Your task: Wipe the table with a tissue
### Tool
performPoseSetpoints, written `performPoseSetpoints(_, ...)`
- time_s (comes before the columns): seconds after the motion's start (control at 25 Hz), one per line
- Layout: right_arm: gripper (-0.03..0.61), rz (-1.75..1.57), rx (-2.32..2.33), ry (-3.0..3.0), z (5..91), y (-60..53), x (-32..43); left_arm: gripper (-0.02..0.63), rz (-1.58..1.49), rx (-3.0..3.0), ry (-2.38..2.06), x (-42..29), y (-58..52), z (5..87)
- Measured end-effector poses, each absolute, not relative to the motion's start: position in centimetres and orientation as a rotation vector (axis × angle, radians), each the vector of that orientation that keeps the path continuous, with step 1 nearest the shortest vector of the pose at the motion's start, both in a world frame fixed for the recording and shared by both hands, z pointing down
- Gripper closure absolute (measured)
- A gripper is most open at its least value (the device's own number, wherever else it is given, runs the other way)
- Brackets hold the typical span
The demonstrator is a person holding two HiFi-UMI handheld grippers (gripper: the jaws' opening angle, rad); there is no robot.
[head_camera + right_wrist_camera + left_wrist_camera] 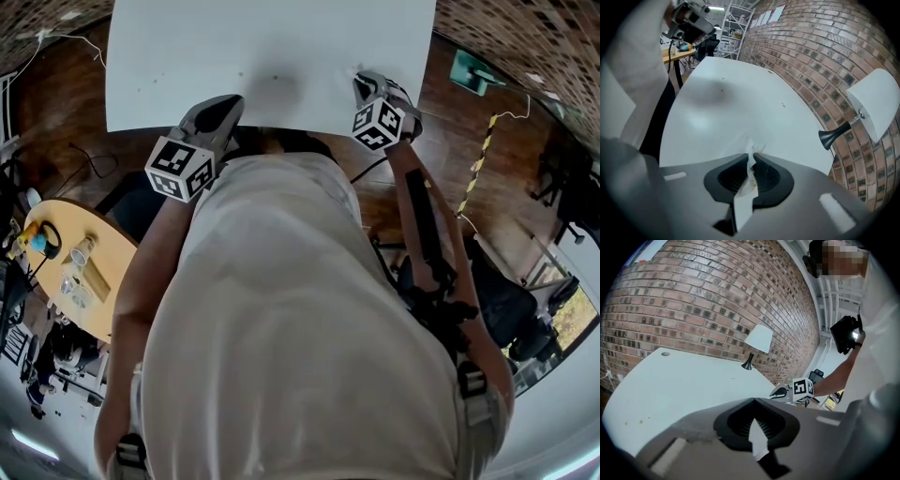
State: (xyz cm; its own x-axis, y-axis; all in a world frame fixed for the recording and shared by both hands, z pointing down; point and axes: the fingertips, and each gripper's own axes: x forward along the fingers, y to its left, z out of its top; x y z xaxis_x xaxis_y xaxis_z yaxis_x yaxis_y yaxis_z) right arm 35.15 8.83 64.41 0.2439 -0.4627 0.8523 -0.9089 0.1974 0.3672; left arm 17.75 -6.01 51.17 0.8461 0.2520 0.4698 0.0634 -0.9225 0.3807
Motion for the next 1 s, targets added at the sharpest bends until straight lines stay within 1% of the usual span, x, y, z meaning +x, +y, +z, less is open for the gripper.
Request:
performPoseSetpoints(0.16, 0.546, 0.506, 1.385, -1.472, 64.5, 9.7, 32.0, 0.609, 0.743, 2.669, 0.239, 17.8, -6.1, 51.2)
performPoseSetpoints(0.28, 0.545, 0.596, 1.474, -1.621, 63.8, 10.1, 30.5, 0.609, 0.74, 2.667, 0.251, 18.0, -6.0, 51.1)
performPoseSetpoints(0.44, 0.545, 0.697, 1.81, -1.503, 62.0, 11.8, 35.1, 0.609, 0.734, 2.671, 0.25, 18.3, -6.2, 50.9)
performPoseSetpoints(0.72, 0.545, 0.782, 1.926, -1.157, 62.9, 15.1, 42.3, 0.609, 0.745, 2.677, 0.241, 18.2, -5.8, 50.7)
performPoseSetpoints(0.84, 0.545, 0.811, 1.933, -1.105, 63.8, 14.5, 43.6, 0.609, 0.75, 2.68, 0.22, 17.9, -5.9, 50.7)
performPoseSetpoints(1.0, 0.545, 0.799, 1.904, -1.095, 64.3, 13.1, 42.5, 0.609, 0.745, 2.684, 0.185, 17.3, -6.2, 50.6)
